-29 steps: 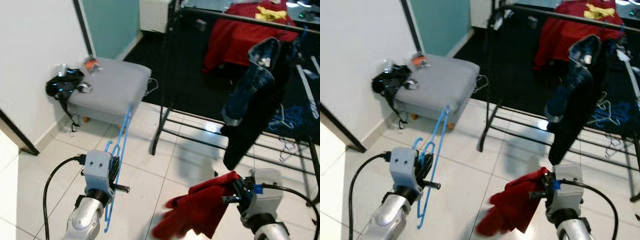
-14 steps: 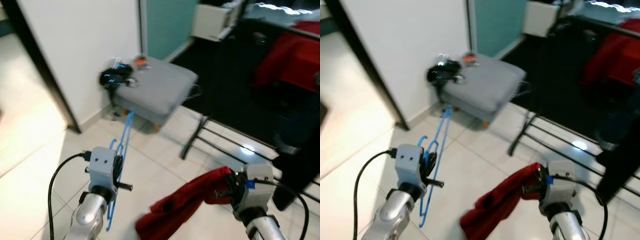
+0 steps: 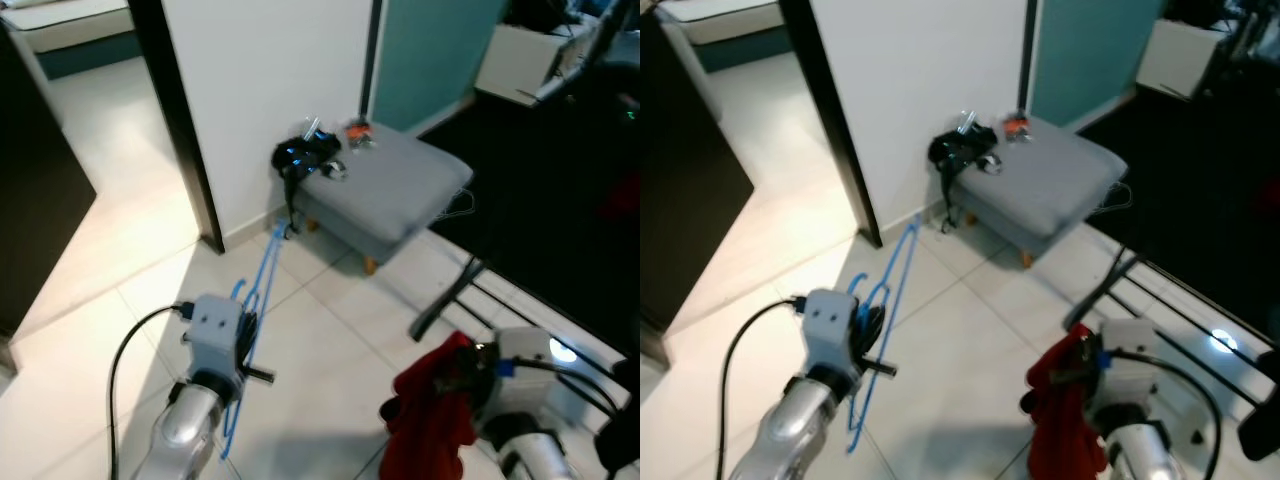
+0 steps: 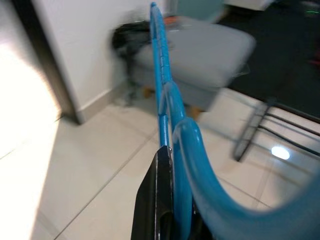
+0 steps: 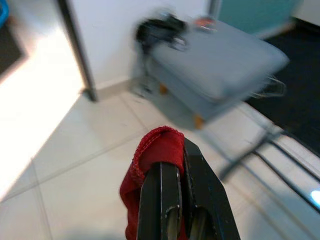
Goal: Hang hanger
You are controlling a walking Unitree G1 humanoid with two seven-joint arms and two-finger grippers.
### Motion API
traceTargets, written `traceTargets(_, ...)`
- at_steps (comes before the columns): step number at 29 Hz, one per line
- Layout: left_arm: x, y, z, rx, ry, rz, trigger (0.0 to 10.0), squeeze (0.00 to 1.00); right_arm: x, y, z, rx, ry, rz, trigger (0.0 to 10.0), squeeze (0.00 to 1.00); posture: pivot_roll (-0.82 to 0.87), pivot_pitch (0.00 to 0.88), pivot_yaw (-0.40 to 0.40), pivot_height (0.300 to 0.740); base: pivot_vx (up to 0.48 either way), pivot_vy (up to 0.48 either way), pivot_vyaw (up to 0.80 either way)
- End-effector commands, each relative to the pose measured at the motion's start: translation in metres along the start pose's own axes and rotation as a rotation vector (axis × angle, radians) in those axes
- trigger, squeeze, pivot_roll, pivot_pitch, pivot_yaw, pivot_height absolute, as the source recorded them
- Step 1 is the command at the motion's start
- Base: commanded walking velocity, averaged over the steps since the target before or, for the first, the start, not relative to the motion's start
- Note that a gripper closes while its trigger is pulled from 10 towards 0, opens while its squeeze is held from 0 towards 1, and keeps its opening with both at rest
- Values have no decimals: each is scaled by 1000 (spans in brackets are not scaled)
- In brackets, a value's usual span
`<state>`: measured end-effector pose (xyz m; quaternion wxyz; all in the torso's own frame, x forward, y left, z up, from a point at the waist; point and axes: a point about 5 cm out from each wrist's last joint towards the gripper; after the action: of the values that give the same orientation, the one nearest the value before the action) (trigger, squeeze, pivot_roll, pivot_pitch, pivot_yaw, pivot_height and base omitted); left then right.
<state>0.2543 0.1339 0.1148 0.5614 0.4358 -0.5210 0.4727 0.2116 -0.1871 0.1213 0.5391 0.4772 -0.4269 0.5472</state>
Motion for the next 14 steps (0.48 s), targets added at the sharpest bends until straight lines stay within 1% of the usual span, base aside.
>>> traceTargets(1,-5,2,2,-6,1,-27,10000,0,1,2,2,-7,5,12,10000,0,-9,169,-37,740,0,0,794)
traceTargets(9,-4,2,0,-6,-10,-31,10000,0,2,2,1,-4,-1,19,10000,0,3,184,-29,740,0,0,794)
traceTargets(14,-4,1,-1,-13,-35,-36,10000,0,4,1,0,4,-6,30,10000,0,14,191,-25,740,0,0,793)
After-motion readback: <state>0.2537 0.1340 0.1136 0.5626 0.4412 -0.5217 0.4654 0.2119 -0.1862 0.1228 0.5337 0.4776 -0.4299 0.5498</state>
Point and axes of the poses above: a point about 5 cm out from each wrist's last joint towards the gripper, its own y axis pointing back from the gripper into the wrist, its own x axis along the axis of the wrist's last joint, z = x × y, and after that the axes turned 7 degrees about y, right-handed
